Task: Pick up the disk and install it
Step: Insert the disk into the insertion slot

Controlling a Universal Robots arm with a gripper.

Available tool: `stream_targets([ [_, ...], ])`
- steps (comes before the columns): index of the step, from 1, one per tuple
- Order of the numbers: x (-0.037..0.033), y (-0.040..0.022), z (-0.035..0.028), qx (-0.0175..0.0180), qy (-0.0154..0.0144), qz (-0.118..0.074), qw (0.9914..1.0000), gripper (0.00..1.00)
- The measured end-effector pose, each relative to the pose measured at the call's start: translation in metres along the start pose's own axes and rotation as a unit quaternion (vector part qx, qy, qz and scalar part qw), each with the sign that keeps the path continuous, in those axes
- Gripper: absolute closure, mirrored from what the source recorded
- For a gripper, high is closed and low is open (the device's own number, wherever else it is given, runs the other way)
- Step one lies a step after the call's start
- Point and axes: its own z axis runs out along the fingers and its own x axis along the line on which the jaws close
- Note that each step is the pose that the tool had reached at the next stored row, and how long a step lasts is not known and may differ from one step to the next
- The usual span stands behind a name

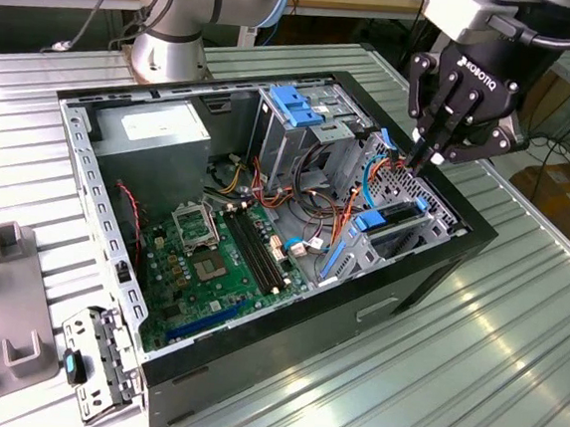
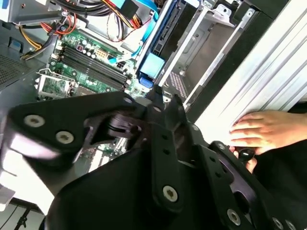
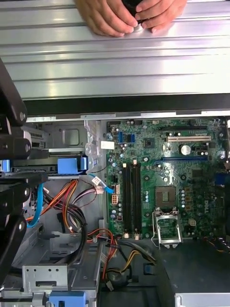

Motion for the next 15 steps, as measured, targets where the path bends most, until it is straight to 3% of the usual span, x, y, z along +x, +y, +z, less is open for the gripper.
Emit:
stream_targets([
  [2, 0.0013, -0.0001, 0.0041, 0.0, 0.0001, 0.0, 1.0, 0.88],
  [8, 0.0034, -0.0091, 0.0173, 0.0, 0.0, 0.0, 1.0, 0.89],
  [10, 0.0034, -0.0147, 0.0223, 0.0, 0.0, 0.0, 1.0, 0.89],
  [15, 0.0027, -0.0368, 0.034, 0.0, 0.0001, 0.0, 1.0, 0.89],
])
